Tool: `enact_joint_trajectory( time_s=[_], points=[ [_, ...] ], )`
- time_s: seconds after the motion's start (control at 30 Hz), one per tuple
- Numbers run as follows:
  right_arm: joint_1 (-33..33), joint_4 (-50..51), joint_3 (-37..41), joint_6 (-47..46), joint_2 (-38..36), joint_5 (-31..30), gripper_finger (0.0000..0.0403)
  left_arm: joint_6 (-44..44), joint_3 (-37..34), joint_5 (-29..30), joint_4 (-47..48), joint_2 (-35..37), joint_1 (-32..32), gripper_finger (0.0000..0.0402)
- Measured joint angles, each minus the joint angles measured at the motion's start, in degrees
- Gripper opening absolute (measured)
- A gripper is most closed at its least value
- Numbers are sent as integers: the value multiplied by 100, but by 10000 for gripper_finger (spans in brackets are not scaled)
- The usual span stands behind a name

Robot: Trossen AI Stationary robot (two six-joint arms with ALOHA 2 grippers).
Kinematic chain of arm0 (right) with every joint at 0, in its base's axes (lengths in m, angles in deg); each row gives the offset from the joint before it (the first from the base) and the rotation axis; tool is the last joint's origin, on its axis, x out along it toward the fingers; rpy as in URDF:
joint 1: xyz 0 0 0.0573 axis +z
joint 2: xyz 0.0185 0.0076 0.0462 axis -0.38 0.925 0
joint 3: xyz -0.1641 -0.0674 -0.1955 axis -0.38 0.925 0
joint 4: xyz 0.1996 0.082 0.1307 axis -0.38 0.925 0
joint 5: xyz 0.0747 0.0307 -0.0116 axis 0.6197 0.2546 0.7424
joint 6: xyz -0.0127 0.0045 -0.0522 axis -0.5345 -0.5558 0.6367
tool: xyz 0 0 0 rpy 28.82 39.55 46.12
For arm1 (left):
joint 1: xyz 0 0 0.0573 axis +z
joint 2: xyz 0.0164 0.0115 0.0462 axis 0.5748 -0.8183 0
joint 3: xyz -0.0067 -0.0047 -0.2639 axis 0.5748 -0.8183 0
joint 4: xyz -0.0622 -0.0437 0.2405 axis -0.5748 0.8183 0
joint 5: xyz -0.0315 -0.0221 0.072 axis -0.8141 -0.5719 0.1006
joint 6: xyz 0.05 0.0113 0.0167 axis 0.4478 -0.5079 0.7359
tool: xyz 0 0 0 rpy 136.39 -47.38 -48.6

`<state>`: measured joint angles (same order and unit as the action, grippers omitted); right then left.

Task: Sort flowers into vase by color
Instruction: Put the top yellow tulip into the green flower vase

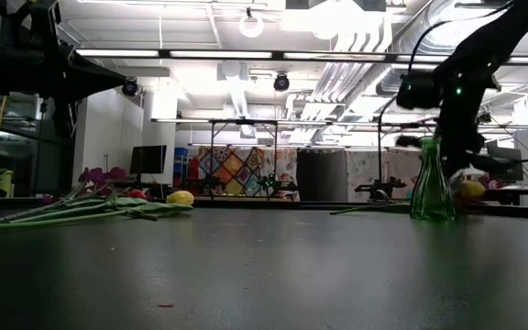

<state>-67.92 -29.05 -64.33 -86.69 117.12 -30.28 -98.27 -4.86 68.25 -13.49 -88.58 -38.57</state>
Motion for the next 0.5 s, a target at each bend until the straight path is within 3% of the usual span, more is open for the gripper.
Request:
enact_joint_trajectory(
  time_s=[0.17,0.3,0.4,0.5],
  points=[
    [73,-569,0,478,-666,-356,1,1,0,-1,1,0,-1,0],
    [59,-1284,0,1380,-1203,-467,1,2,-2,0,2,0,-2,0],
    [60,-1943,0,2609,-1607,-306,0,0,0,-2,2,0,0,0],
    [60,-2716,-14,4227,-2099,378,0,1,0,0,0,0,-1,0]
  ],
)
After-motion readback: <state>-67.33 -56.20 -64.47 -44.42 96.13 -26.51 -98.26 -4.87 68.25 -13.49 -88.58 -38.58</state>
